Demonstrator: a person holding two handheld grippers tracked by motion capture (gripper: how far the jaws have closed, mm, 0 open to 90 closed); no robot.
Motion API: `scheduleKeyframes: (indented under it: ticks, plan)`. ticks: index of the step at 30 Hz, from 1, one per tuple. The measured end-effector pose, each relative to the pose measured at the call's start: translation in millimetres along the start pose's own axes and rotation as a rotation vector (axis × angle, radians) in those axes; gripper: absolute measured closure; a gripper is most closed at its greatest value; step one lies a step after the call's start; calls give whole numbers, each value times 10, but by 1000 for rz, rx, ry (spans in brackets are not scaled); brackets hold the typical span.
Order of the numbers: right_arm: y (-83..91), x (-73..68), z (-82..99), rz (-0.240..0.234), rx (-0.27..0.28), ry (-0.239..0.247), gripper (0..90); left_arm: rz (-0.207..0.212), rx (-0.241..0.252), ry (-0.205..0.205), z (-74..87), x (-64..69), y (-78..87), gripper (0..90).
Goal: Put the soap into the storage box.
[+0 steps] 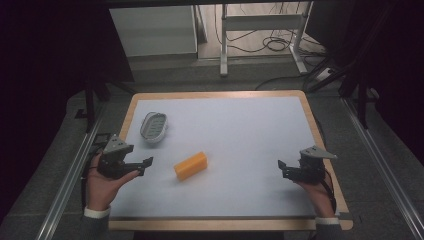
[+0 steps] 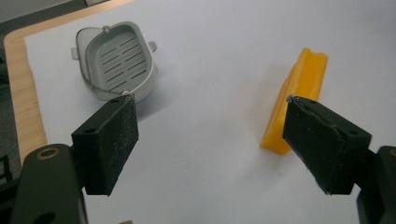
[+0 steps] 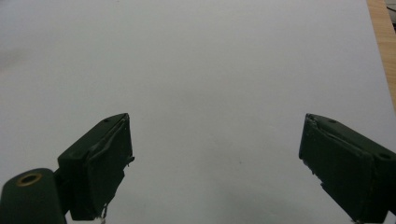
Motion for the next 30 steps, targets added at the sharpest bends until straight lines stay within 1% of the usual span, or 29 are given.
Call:
scheduleKeyframes:
  ticks: [2, 3, 5, 6, 7, 9, 10, 11, 13, 15, 17, 18, 19, 20, 21, 22, 23, 30]
  plan:
    - [1, 11, -1, 3, -1, 1, 96, 6, -15, -17, -72, 43, 15, 188]
    - [0, 14, -2, 4, 1, 2, 96, 12, -13, -21, -92, 58, 25, 188]
    - [-1, 19, -5, 9, 2, 4, 95, 31, -20, -23, -122, 79, 21, 188]
    - [-1, 19, -5, 9, 2, 4, 95, 31, -20, -23, -122, 79, 21, 187]
    - [-10, 22, -5, 14, 4, 4, 96, 30, -42, -31, -143, 96, -10, 188]
    - [-16, 26, 3, 18, -2, 3, 96, 37, -66, -53, -168, 137, -37, 191]
    - [-19, 28, 6, 17, -1, 1, 96, 41, -70, -65, -185, 163, -45, 192]
    - [-20, 32, 8, 19, 0, 0, 96, 46, -70, -68, -204, 192, -55, 192]
    - [-15, 39, 9, 23, 0, 1, 96, 43, -64, -90, -239, 245, -68, 198]
    - [-7, 38, 8, 24, 3, -3, 96, 52, -67, -102, -262, 304, -90, 199]
    - [0, 36, 6, 24, 4, 0, 96, 59, -77, -114, -276, 358, -119, 198]
    - [1, 35, 5, 24, 4, 0, 96, 59, -77, -114, -276, 358, -119, 198]
    - [0, 34, 5, 25, 4, 1, 96, 74, -83, -123, -285, 404, -146, 199]
    - [-2, 32, 6, 24, 3, 1, 96, 74, -83, -123, -285, 404, -146, 199]
    - [-4, 30, 8, 25, 0, 0, 96, 77, -95, -136, -286, 439, -178, 199]
    - [-8, 29, 10, 26, -2, 1, 96, 77, -95, -136, -286, 439, -178, 199]
    - [-10, 29, 11, 24, -3, 1, 96, 85, -103, -141, -288, 475, -209, 198]
    - [-20, 31, 18, 26, -10, 3, 96, 101, -128, -160, -299, 566, -318, 195]
Point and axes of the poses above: each handheld gripper's, and its own axes: y roughly backward along the jaws, z roughly out of its underside, x roughly to its right, the point moved 5 cm from there along -y, roughly forward along the jaws, and after that the axes turned 8 degrees about -z, right-handed, at the moved point
